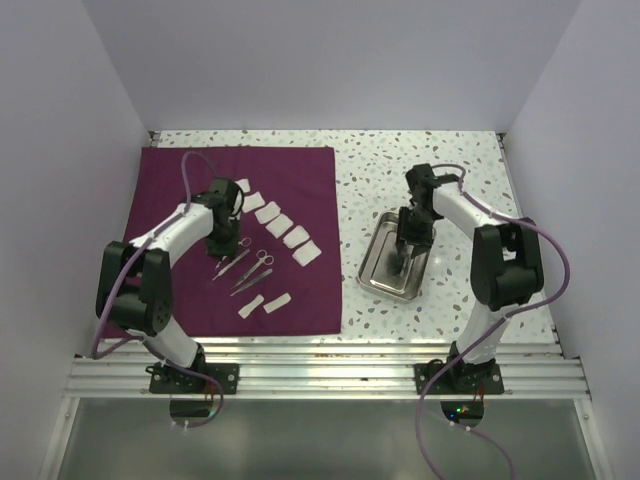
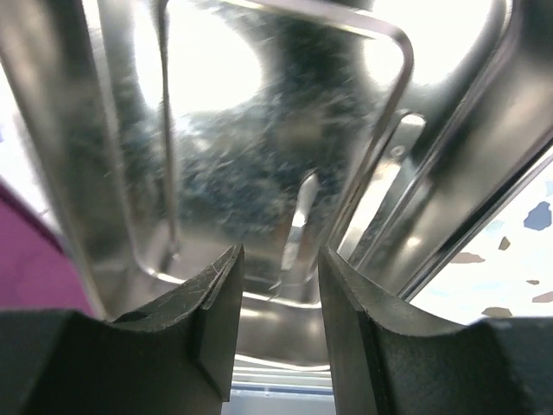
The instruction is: Prepare the surgical pack
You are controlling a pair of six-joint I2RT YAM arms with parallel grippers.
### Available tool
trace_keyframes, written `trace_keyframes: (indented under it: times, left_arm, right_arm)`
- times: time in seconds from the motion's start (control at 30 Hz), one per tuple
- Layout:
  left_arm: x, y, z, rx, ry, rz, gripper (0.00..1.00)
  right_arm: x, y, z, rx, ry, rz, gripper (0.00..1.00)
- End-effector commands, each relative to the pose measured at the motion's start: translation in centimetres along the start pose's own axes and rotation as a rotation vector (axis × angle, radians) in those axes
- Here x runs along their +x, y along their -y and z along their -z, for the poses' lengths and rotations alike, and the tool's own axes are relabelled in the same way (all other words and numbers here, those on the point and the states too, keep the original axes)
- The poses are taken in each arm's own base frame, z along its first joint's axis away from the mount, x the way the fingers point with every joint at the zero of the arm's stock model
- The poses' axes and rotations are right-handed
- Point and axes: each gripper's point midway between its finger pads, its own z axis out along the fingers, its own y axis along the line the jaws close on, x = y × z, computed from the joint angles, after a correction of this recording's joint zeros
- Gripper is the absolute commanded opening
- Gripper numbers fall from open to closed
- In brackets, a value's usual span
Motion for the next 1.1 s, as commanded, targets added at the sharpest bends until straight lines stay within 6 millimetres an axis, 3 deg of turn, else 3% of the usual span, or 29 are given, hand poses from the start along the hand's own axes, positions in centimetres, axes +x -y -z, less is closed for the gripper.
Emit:
trace_keyframes:
  times: [0.0,0.33,0.47,0.87,1.07]
  left_arm:
    - [0.4,1.5,1.2,0.09,0.022,-0.002,0.34]
    - [3.0,4.7,2.2,0.173,-0.006,-0.061,0.33]
    - [3.9,5.4,1.2,0.179,-0.047,-0.061,0.35]
    - [2.1,6.6,0.0,0.171,-0.019,-0.135,0.38]
    - [0.8,6.1,-0.6,0.114,0.001,-0.17,0.38]
  right_arm:
    - [-0.1,-2.2,2.9,-0.097,0.062,0.059,0.44]
    - [1.3,-3.5,3.2,-0.131,0.057,0.108,0.44]
    - [1.6,-3.7,3.1,-0.151,0.056,0.107,0.44]
    - [2.0,-3.5,3.4,-0.153,0.056,0.124,0.45]
    - [2.0,-3.5,3.2,-0.152,0.053,0.13,0.45]
